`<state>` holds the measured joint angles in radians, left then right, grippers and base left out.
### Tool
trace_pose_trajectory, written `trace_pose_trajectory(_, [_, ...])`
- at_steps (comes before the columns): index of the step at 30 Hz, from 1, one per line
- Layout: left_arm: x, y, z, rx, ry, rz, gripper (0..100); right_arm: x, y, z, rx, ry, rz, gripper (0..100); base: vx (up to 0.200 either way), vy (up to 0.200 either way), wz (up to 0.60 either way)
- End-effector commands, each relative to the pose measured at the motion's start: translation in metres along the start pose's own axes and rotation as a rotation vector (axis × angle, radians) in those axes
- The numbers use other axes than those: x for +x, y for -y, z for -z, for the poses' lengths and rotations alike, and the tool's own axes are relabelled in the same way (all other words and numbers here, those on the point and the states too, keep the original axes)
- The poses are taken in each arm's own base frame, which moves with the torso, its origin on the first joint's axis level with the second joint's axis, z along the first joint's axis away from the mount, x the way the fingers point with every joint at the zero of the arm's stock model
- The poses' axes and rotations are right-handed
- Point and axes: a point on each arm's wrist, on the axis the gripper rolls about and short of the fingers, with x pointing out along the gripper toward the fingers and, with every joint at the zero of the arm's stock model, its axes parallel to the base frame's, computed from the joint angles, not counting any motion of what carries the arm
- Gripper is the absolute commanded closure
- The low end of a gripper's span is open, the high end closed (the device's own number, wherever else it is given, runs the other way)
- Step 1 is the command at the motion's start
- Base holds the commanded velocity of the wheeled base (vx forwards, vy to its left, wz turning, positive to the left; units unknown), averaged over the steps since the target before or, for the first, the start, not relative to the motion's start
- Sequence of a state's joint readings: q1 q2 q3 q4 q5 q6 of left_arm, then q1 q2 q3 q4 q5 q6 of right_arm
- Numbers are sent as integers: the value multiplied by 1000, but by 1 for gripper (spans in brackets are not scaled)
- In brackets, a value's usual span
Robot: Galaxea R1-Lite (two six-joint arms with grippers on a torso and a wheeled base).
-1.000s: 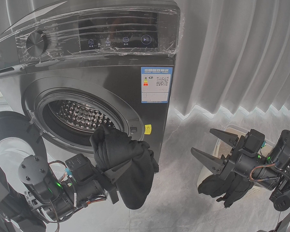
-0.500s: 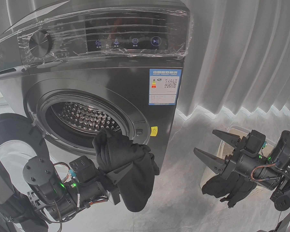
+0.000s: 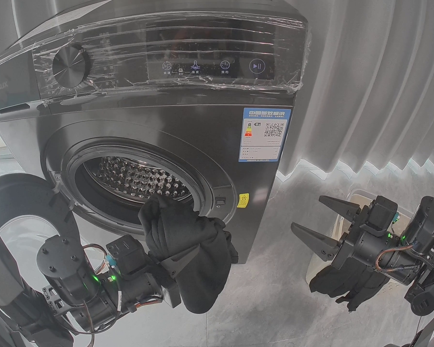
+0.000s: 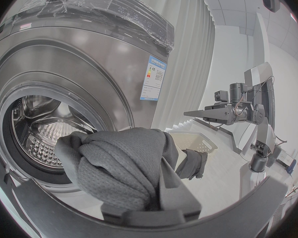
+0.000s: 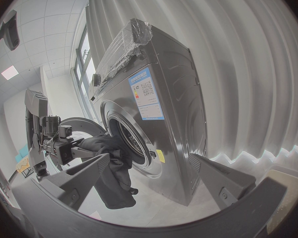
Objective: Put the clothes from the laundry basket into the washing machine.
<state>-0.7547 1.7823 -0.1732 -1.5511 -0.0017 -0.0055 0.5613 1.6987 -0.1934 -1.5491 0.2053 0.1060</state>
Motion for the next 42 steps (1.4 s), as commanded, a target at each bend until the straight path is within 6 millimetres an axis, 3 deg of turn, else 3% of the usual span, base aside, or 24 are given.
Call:
trace_pose_trajectory(1, [1, 0, 2, -1, -8, 0, 100, 0, 0, 0, 2, -1, 0, 0, 0, 200, 0])
trace_pose_trajectory(17, [0, 0, 6, -1, -29, 0, 100, 0, 0, 1, 3, -6, -1, 0, 0, 13, 0])
trace_pose_trajectory(29, [1, 0, 8, 1, -35, 1, 100, 0, 0, 1, 2, -4, -2, 0, 0, 200, 0])
trace_pose_trajectory(42, [-1, 6, 10, 23, -46, 23, 100, 0, 0, 1, 3, -6, -1, 0, 0, 0, 0])
